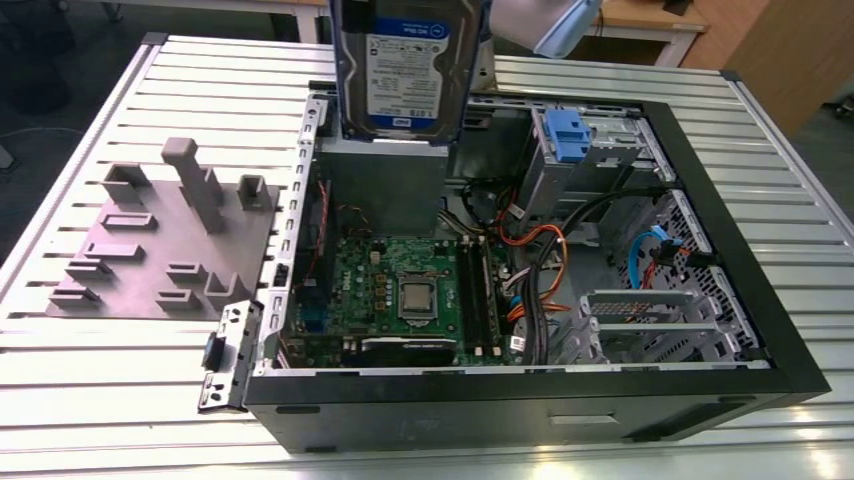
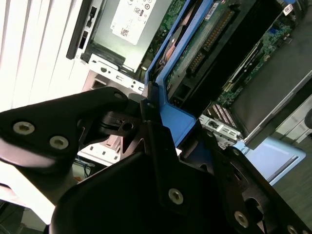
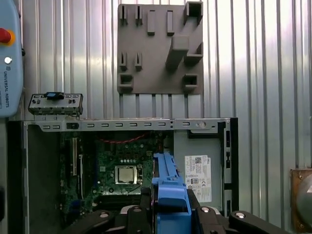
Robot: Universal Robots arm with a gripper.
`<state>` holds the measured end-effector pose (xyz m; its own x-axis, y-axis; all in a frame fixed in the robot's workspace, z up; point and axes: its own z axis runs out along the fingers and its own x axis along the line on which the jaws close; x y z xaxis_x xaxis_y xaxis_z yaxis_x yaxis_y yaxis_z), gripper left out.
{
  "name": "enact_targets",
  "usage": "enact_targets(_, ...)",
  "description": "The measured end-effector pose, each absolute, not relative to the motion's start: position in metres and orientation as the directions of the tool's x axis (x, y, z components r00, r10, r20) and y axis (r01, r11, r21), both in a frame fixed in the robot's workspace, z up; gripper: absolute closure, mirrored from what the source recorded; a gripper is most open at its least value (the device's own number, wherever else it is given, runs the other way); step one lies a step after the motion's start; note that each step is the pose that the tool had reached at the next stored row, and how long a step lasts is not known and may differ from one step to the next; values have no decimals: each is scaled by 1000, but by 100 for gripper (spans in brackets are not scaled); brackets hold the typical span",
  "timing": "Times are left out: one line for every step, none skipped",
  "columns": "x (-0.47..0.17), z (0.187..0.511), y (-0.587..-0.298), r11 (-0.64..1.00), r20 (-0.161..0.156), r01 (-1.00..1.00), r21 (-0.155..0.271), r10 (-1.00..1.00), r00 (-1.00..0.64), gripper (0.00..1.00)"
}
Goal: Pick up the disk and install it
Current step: 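Pick up the disk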
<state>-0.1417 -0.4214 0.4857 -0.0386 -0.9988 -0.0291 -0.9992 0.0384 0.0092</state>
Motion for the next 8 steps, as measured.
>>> enact_targets(-139,485,-422,38,-29,-999,9,-999,-39,64)
enact_targets(-135,484,-422,38,-29,-999,9,-999,-39,64)
enact_targets(-131,483,-423,38,-29,-999,9,-999,-39,64)
enact_targets(-127,482,-423,38,-29,-999,9,-999,-39,64)
enact_targets(-124,481,-423,38,-29,-999,9,-999,-39,64)
enact_targets(-122,480,-423,38,-29,-999,9,-999,-38,64)
enact_targets(-120,480,-423,38,-29,-999,9,-999,-38,64)
enact_targets(-119,479,-424,38,-29,-999,9,-999,-39,64)
